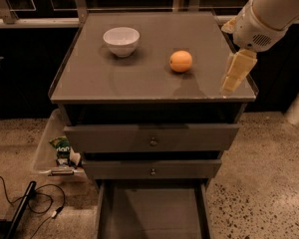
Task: Place orange into bottom drawer
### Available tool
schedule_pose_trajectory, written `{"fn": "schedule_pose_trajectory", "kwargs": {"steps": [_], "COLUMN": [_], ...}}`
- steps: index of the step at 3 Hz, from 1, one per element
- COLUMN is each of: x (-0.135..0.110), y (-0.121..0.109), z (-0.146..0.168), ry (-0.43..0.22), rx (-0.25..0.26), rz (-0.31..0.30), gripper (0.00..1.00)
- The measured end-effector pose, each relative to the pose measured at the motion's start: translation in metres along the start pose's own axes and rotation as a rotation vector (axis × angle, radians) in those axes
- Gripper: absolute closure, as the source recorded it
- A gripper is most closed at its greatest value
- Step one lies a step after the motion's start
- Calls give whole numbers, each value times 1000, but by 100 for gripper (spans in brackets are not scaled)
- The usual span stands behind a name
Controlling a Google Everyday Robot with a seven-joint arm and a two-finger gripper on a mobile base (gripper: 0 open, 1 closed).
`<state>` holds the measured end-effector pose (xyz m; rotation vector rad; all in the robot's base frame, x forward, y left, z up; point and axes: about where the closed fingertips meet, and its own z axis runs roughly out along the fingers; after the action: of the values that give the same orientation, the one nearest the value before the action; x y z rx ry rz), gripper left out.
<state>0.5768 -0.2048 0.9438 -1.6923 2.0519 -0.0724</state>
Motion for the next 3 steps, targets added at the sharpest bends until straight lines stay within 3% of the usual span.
{"fn": "schedule_pose_trajectory", "kwargs": {"steps": [2,3], "x": [1,-2], "y": [-2,-25], "z": [11,41], "ry": [-25,-104], "rx": [-19,-5], "rz": [29,63], "gripper": [0,0]}}
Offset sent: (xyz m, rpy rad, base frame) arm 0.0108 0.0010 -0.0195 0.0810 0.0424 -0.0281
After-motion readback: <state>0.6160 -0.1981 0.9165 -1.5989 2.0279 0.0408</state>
